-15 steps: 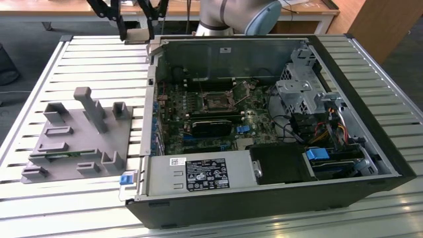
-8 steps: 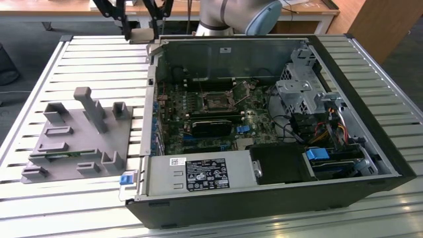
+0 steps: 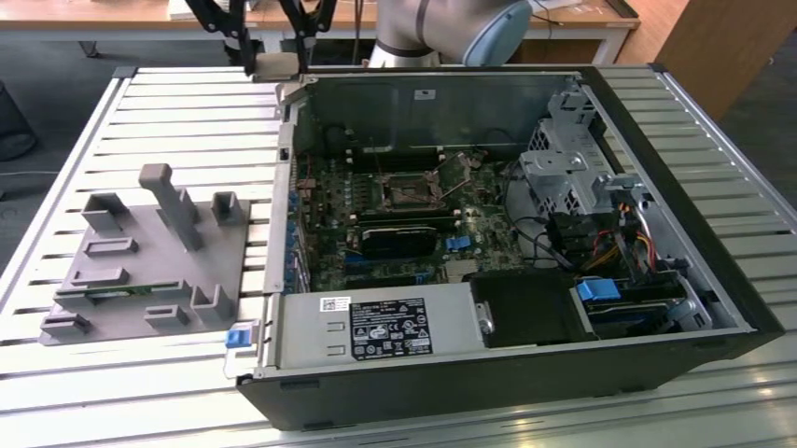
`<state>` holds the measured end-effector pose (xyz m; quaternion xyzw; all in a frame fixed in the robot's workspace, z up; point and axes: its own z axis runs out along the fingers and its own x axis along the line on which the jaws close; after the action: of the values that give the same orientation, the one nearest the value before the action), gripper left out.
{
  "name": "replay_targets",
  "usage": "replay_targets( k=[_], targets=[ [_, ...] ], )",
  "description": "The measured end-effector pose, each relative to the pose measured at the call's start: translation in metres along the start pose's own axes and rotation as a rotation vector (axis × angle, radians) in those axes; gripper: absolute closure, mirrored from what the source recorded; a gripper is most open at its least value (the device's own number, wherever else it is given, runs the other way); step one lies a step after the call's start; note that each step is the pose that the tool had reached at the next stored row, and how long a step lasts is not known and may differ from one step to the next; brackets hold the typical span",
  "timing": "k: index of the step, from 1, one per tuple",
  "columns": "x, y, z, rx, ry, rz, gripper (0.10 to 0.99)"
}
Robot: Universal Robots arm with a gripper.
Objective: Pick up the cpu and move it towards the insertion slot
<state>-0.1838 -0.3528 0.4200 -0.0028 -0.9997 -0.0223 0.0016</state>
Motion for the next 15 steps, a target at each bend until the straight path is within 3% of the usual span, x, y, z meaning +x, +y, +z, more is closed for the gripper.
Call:
replay_targets(
  k=[15],
  targets=[
    [-0.0148,0.0012,0.0000,0.000,0.0000,0.000,0.545]
  ],
)
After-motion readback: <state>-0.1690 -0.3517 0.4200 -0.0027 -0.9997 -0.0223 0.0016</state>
